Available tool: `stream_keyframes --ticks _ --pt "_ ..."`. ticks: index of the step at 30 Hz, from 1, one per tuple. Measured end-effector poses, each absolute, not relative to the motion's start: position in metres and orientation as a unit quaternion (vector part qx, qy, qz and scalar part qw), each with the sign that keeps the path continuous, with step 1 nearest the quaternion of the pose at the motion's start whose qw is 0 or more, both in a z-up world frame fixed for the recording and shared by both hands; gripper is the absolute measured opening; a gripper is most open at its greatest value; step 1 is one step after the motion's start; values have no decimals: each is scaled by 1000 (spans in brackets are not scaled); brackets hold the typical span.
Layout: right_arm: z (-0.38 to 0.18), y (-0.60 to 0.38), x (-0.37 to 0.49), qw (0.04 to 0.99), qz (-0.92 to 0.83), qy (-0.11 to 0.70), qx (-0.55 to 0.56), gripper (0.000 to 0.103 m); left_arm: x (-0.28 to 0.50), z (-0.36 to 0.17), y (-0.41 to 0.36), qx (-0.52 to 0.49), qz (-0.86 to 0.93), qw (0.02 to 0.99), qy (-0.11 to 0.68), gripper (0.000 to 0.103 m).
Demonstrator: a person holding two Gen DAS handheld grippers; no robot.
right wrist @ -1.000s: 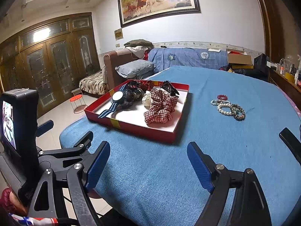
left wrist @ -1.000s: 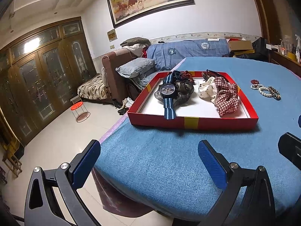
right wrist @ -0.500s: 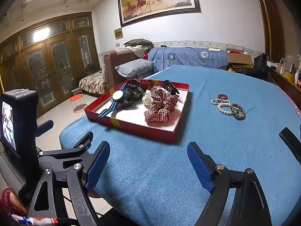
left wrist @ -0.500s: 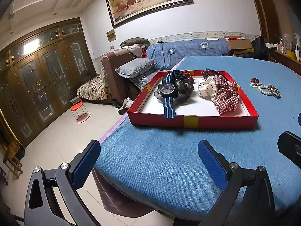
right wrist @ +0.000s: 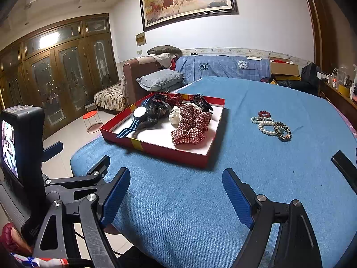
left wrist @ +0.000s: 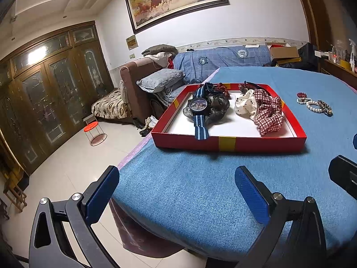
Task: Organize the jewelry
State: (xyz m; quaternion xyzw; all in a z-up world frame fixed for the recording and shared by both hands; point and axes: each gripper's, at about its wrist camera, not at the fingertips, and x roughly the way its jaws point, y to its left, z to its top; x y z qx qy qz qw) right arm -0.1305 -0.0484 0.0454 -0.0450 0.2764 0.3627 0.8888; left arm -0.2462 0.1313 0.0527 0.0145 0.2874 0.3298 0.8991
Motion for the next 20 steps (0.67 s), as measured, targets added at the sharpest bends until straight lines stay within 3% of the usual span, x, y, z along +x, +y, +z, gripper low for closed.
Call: stream_keyframes --ticks 20 --pt "44 -50 -129 888 361 282 -38 88 -253 53 134 7 305 909 284 103"
